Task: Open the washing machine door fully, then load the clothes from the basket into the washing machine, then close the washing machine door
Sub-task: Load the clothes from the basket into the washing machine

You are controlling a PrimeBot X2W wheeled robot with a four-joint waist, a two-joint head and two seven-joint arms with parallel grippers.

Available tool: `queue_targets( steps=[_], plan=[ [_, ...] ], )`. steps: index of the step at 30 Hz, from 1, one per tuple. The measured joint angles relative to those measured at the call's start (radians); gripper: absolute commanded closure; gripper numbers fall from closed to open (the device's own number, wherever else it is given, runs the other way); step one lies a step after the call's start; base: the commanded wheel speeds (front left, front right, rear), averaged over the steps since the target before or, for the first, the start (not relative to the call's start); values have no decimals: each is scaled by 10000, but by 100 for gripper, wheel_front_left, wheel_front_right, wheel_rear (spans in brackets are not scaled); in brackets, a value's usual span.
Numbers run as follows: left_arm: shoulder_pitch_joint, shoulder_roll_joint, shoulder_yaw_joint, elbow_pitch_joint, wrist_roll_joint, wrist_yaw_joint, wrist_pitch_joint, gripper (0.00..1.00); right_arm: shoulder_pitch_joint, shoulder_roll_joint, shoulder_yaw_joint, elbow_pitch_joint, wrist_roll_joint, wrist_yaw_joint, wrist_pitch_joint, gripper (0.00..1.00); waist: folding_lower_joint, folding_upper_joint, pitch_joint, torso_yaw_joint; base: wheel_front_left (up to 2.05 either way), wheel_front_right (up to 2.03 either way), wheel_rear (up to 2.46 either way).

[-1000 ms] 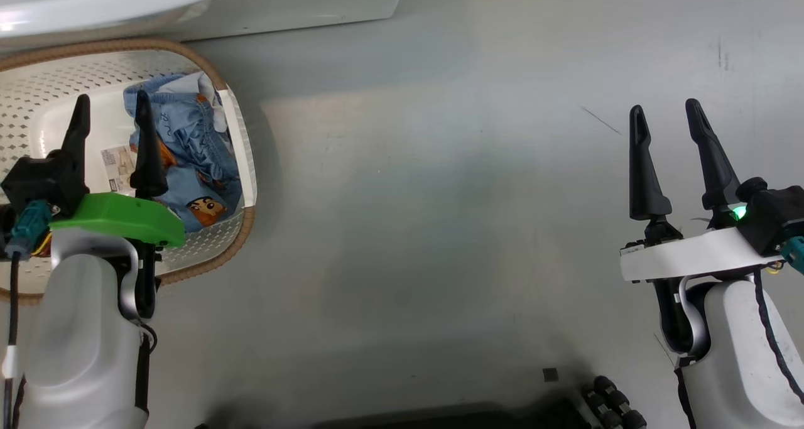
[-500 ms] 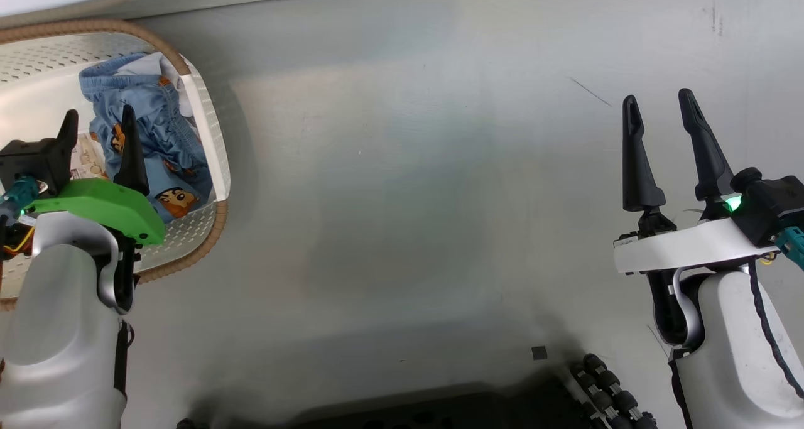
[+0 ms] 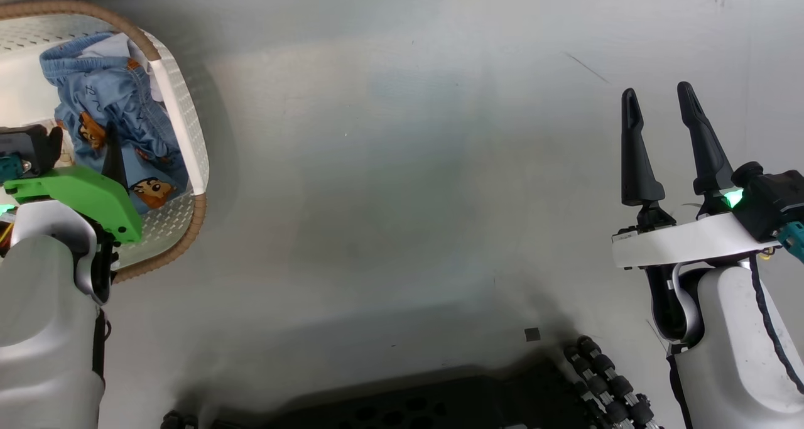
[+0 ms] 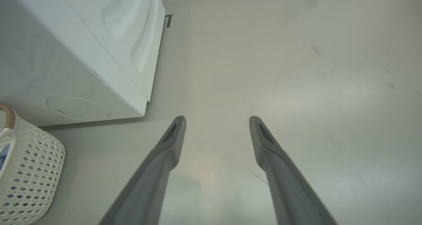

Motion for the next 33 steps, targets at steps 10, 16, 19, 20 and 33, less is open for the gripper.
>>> queue_targets(
  steps=[10,16,19,20,33],
  plan=[
    [-891,155,-63,633,61,0,725,0,-47,12,-10,-59,0,0,0,0,0,0,478,-66,0,0,0],
    [-1108,339,17,1009,65,86,1068,0,-99,29,-6,-88,0,0,0,0,-1,0,739,-116,0,0,0],
    [-1315,337,81,1179,35,88,1191,0,-100,31,-12,-102,0,2,0,0,-1,0,856,-130,0,0,0],
    [-1366,334,119,1243,-12,90,1195,0,-100,33,-19,-109,0,2,0,0,0,0,892,-134,0,0,0],
    [-2111,65,366,2119,-802,-27,1544,100,-98,56,-167,-184,0,2,0,0,-1,0,962,-221,0,0,0]
  ],
)
